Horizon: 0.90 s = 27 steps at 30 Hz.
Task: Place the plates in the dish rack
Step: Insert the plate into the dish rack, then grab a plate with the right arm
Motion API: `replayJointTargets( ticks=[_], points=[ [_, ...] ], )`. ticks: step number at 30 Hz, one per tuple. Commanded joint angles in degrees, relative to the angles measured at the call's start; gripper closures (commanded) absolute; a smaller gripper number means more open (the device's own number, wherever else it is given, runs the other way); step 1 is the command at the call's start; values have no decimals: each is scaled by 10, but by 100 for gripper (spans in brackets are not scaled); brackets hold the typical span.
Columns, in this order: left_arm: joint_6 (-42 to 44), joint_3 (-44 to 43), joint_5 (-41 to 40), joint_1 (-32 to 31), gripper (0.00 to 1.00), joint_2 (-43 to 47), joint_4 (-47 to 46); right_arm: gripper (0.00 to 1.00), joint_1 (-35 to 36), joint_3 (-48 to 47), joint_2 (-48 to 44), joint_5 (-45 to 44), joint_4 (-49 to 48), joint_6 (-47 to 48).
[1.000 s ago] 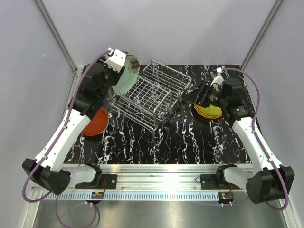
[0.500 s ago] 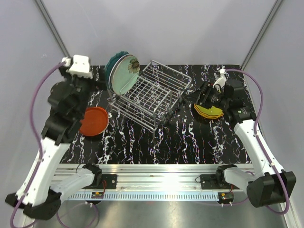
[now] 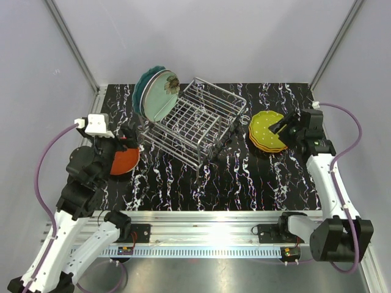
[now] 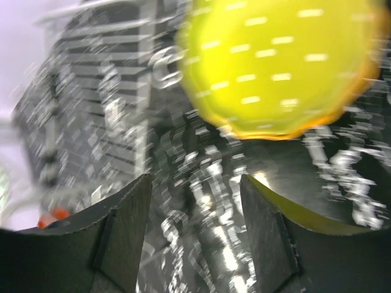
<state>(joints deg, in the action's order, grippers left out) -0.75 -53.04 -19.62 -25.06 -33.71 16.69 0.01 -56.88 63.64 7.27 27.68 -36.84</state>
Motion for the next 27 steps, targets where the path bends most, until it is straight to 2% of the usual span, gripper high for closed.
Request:
replayJointTargets(
  ticks=[1,6,8,9,13,27],
  points=[
    [-19,29,-18,2,1,23,-46,34,-45,26,13,-67,-11,-24],
    [-14,81,-57,2,1,58,-71,39,-84,27,48,-143,-26,-16],
    [-15,88,-66,1,1,72,-67,40,-100,24,73,-146,-36,-9],
    [-21,89,-79,0,1,80,-68,46,-110,22,91,-145,-38,-7],
    [-21,103,-93,-1,1,111,-78,53,-125,15,140,-131,-56,-3],
    [-24,100,-111,-3,1,116,-66,60,-128,0,262,-124,-111,-17]
  ],
)
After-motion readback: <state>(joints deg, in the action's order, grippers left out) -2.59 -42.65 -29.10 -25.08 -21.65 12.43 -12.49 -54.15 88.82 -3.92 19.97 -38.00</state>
